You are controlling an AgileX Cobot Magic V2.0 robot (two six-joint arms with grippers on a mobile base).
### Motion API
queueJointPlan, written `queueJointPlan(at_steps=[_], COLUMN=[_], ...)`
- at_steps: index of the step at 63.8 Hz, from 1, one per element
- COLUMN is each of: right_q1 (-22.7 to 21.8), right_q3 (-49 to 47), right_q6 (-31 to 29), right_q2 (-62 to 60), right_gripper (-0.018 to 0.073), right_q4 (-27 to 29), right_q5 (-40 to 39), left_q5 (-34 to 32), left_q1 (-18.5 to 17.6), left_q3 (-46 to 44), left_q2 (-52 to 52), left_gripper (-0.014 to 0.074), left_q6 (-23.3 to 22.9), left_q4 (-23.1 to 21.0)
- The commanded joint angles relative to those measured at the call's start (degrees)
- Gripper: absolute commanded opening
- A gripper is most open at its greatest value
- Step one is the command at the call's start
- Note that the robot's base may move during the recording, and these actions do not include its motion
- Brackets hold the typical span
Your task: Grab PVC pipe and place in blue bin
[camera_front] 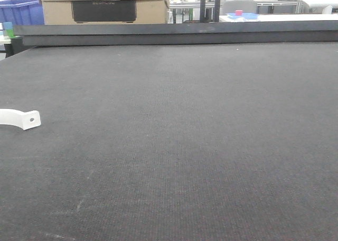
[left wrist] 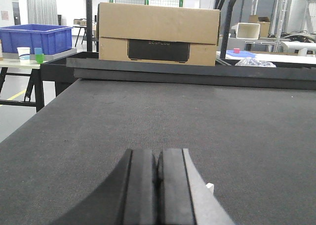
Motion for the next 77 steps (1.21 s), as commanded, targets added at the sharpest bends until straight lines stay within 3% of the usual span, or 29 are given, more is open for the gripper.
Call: queueJointPlan(at_steps=[1,59,63,72,77], right_q1=[-0.11,-0.11,-0.11,-0.11,-0.11], right_q3=[-0.18,-0.18,-0.18,-0.18,-3.19], right_q6=[-0.05,-0.05,-0.05,-0.05,-0.05], right_q2=[0.13,0.13,0.13,0.13,0.13], right_gripper=[-0.0168,-0.0168,-0.0168,-0.0168,-0.0168], right_q4=[-0.39,-0.39,-0.39,-0.06,1.57], right_q5=[-1.39,-1.64,-3.48,-15.67,-13.30], left_q5=[-1.01,-1.01,-3.47,-9.32,-7.49], left_q1=[0.11,0.11,0.11,0.11,0.11], left_q3=[-0.19,-0.19,-0.19,-0.19,-2.13], left_q2=[-0.19,-0.19,-0.19,-0.19,-0.19], left_gripper=[-0.0111,-0.0111,-0.0111,-0.0111,-0.0111], left_q6=[-0.02,-0.02,-0.02,-0.02,-0.02], left_q4=[0.00,0.00,0.00,-0.68,-0.28])
